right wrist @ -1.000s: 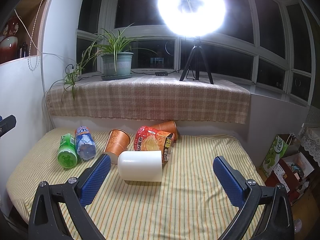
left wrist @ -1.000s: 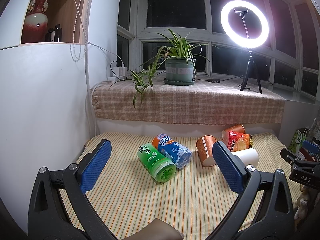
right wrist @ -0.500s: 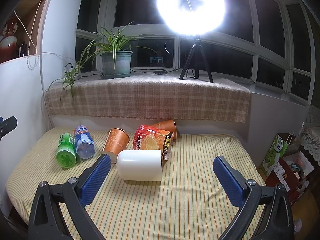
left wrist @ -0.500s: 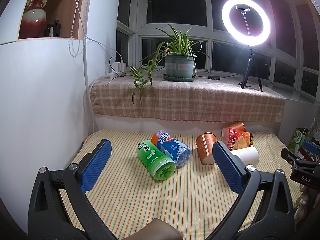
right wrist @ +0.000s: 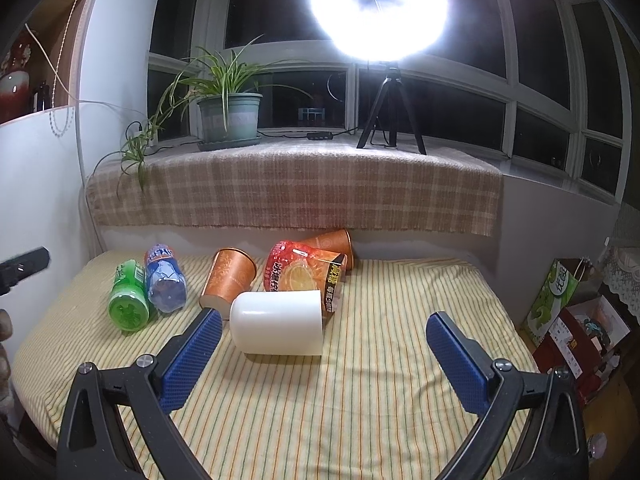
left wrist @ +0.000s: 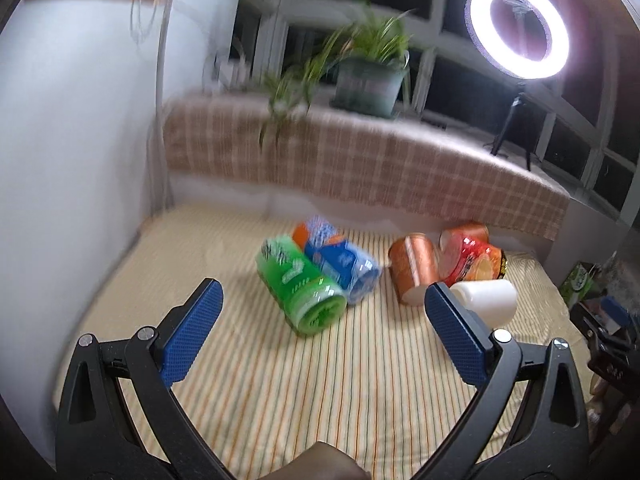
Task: Flip cup upright
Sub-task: 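Reach the left tool to the lying green tea bottle and close on it, then lift the green tea bottle off the table with the left tool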
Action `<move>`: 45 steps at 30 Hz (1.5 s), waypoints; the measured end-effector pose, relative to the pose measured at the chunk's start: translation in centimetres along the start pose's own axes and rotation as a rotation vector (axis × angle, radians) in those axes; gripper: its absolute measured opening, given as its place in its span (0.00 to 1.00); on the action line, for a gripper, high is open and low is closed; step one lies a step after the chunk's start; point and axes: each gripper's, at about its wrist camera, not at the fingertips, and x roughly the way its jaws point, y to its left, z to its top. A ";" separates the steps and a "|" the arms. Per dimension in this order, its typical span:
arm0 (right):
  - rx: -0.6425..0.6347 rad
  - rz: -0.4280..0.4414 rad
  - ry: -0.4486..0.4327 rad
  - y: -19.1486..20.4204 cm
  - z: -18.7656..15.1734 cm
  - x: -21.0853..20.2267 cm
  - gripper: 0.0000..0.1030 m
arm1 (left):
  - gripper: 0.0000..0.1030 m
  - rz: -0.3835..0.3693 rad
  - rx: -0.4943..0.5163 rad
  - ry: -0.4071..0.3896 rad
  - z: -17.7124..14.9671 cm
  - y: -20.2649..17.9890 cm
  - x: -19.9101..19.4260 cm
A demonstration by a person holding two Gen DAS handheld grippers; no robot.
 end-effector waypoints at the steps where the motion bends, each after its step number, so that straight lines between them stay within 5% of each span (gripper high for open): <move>1: 0.000 -0.002 0.003 0.0 0.0 0.0 1.00 | 0.99 -0.013 -0.020 0.026 0.0 0.5 0.7; 10: 0.003 -0.019 0.025 -0.3 -0.6 0.3 1.00 | 0.91 -0.123 -0.308 0.299 0.2 6.0 8.8; 19: 0.004 -0.031 0.032 -0.6 -0.7 0.6 1.00 | 0.90 -0.182 -0.589 0.452 0.3 9.7 15.2; 29: 0.007 -0.038 0.039 -1.1 -0.9 0.8 1.00 | 0.88 -0.192 -0.681 0.518 0.2 10.1 19.1; 45: 0.011 -0.052 0.045 -1.6 -1.0 1.2 1.00 | 0.58 -0.216 -0.714 0.546 -0.4 10.7 20.7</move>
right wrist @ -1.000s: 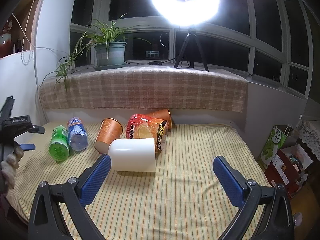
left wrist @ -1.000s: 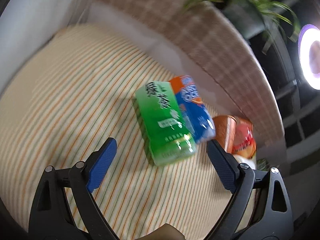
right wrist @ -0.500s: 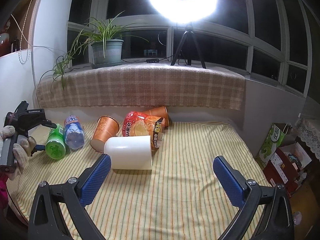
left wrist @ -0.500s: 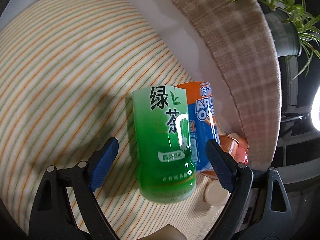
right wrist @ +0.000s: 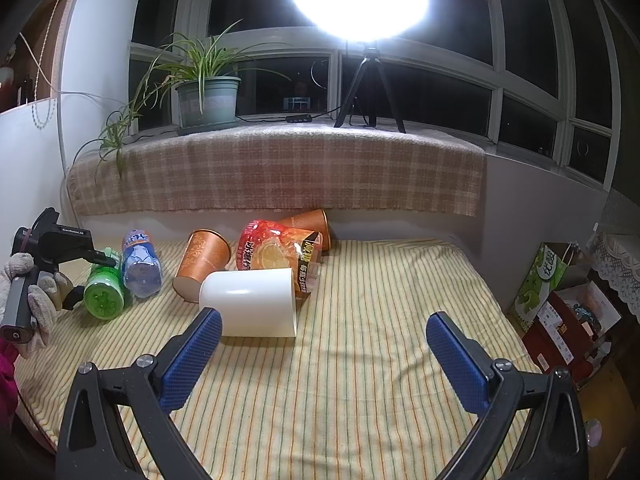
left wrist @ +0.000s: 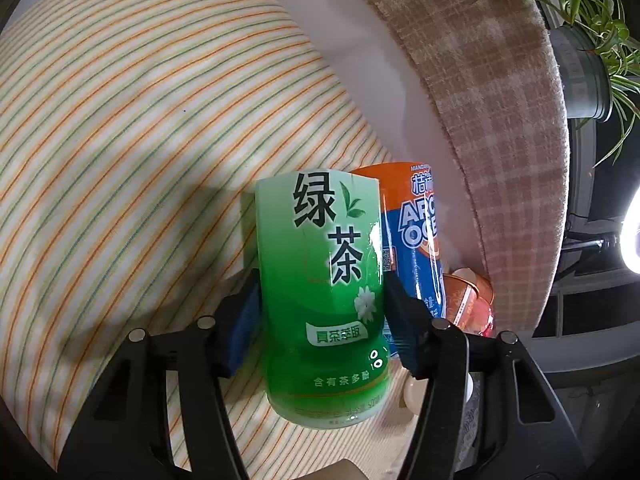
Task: Flip cup upright
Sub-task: 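Lift the green tea bottle off the table with the left tool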
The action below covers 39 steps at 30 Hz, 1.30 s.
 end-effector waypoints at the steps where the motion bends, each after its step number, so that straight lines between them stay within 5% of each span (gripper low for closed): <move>1: -0.004 0.000 -0.001 0.1 0.0 0.0 1.00 | 0.58 0.001 0.004 -0.002 0.0 0.0 -0.1; 17: -0.021 0.008 -0.011 0.9 0.2 -0.5 1.00 | 0.57 0.002 0.095 -0.026 -2.7 -0.7 -2.9; 24: -0.026 0.025 0.000 1.2 -0.1 -0.4 1.00 | 0.57 -0.009 0.199 0.010 -6.9 -2.2 -3.7; 39: 0.004 0.048 0.038 0.2 -0.8 -0.3 1.00 | 0.57 0.028 0.476 0.151 -15.5 -8.7 0.8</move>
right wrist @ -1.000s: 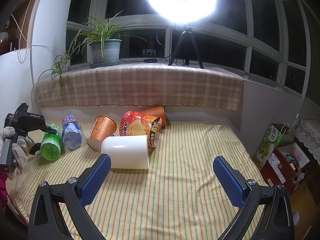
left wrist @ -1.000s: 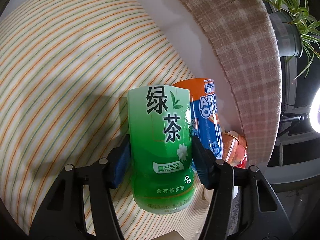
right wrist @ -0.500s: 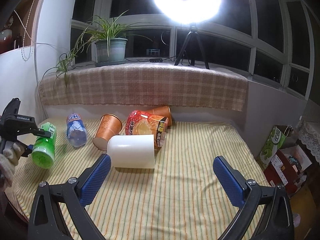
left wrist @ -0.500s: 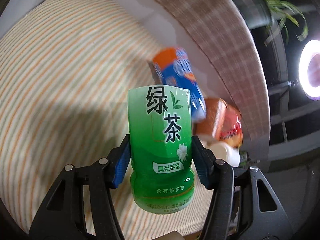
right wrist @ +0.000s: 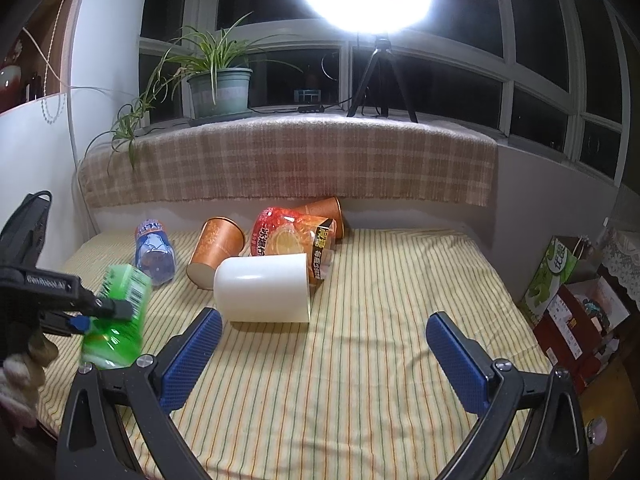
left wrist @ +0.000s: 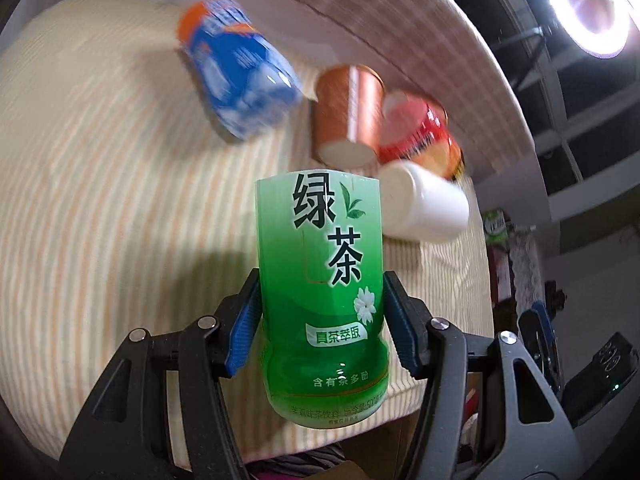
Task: Flip cup upright
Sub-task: 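Lift the green tea bottle off the table with the left tool, then lower the green tea bottle onto the table and open the left tool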
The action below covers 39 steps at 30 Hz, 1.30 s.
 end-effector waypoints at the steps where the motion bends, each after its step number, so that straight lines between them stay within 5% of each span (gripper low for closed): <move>1: 0.004 0.001 0.004 -0.1 0.0 0.1 1.00 | 0.57 -0.001 0.004 0.005 -0.2 -0.1 0.1; 16: 0.042 0.045 0.041 -0.5 -0.5 0.6 1.00 | 0.58 0.005 0.019 0.033 -0.1 -0.4 1.8; 20: 0.046 0.068 0.053 -0.3 -0.5 0.9 1.00 | 0.65 -0.002 0.023 0.031 -0.1 -0.2 1.4; 31: 0.134 0.298 0.182 -0.1 0.2 3.6 1.00 | 0.66 0.009 0.060 -0.040 -0.9 0.4 -2.3; 39: 0.128 0.468 0.315 2.3 1.0 6.3 1.00 | 0.66 0.169 0.124 -0.195 -3.9 1.6 -6.8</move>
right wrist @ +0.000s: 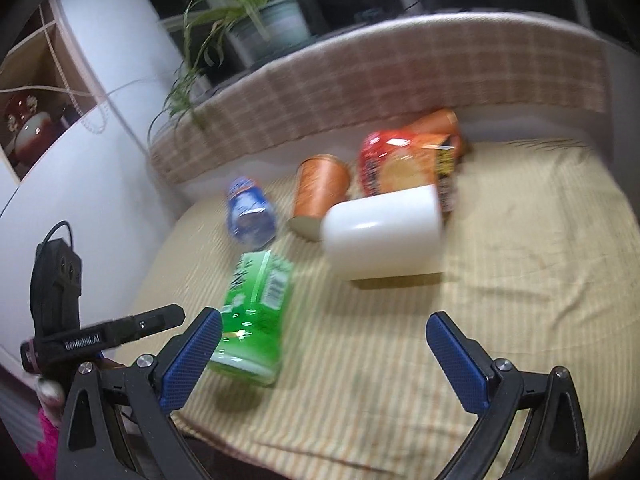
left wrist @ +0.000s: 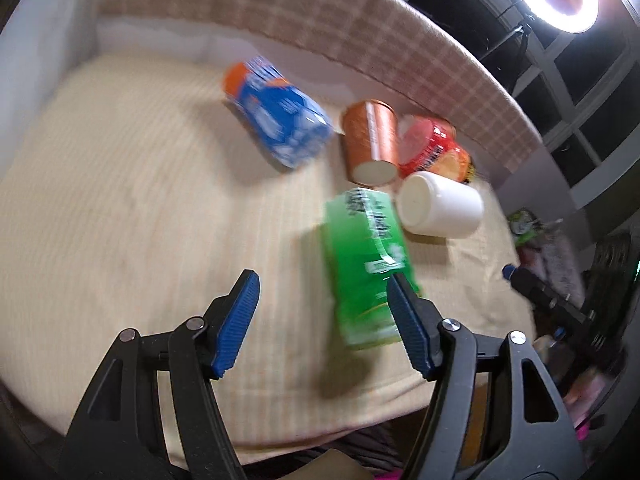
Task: Flip cup upright
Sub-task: 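Lower the green tea bottle onto the table and open the left tool, then close the right tool around the green tea bottle's body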
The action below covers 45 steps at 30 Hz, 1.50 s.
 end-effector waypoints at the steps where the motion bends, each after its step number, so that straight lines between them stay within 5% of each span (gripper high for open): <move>1: -0.006 0.019 0.021 0.4 0.2 0.5 1.00 | 0.66 0.022 0.012 -0.015 -0.3 0.2 -0.5; 9: -0.017 0.083 0.166 2.0 1.6 4.7 0.94 | 0.66 0.093 0.044 -0.042 -2.9 1.4 -2.5; 33: -0.034 0.082 0.435 5.6 4.6 13.0 0.85 | 0.67 0.068 0.042 -0.019 -5.0 1.8 -2.9; 45: -0.032 0.083 0.492 6.1 4.3 15.0 0.61 | 0.67 0.076 0.073 -0.028 -5.0 1.3 -3.1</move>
